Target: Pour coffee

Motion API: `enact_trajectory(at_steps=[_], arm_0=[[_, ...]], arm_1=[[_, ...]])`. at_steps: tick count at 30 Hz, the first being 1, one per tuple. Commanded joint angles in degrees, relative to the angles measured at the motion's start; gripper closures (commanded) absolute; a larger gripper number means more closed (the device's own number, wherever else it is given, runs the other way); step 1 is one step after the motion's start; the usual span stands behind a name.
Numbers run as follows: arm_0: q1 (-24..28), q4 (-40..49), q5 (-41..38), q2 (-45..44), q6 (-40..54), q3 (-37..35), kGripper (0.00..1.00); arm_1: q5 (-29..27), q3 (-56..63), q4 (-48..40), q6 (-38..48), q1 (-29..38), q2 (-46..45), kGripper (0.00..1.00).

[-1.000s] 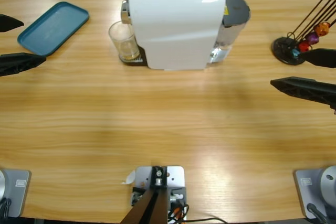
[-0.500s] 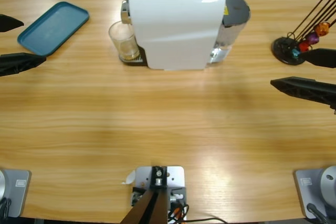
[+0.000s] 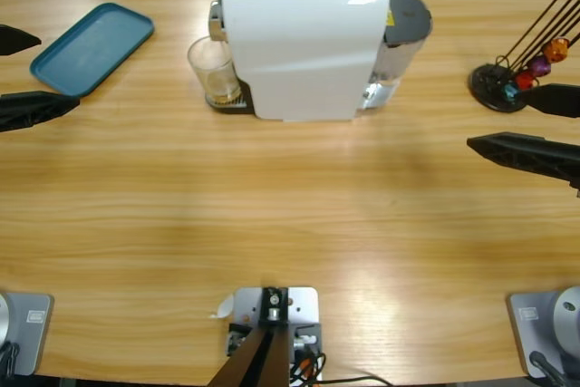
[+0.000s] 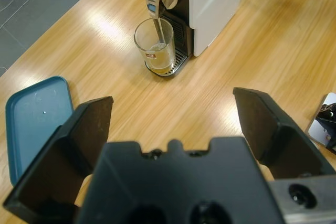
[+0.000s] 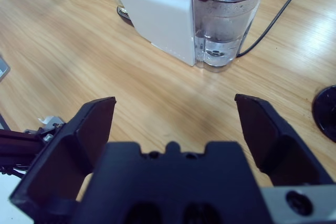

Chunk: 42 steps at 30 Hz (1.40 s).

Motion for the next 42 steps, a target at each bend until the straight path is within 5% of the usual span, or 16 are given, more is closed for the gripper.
enact_trajectory(at_steps=[1,34,42], arm_0=[[0.5,1.0,0.3,-1.0,-0.8,1.9,0.000],[0.6,0.7,1.5,-0.8,-0.8,3.3,0.000],[0.9,-7.3,0.3,7.6,-0.1,4.5,0.000]], arm_1=[[-0.9,1.4,0.4,0.8,0.4,0.7,0.000],[-0.8,1.5,0.4,0.8,0.4,0.5,0.000],[-0.5,1.4,0.2,0.8,0.4,0.5,0.000]])
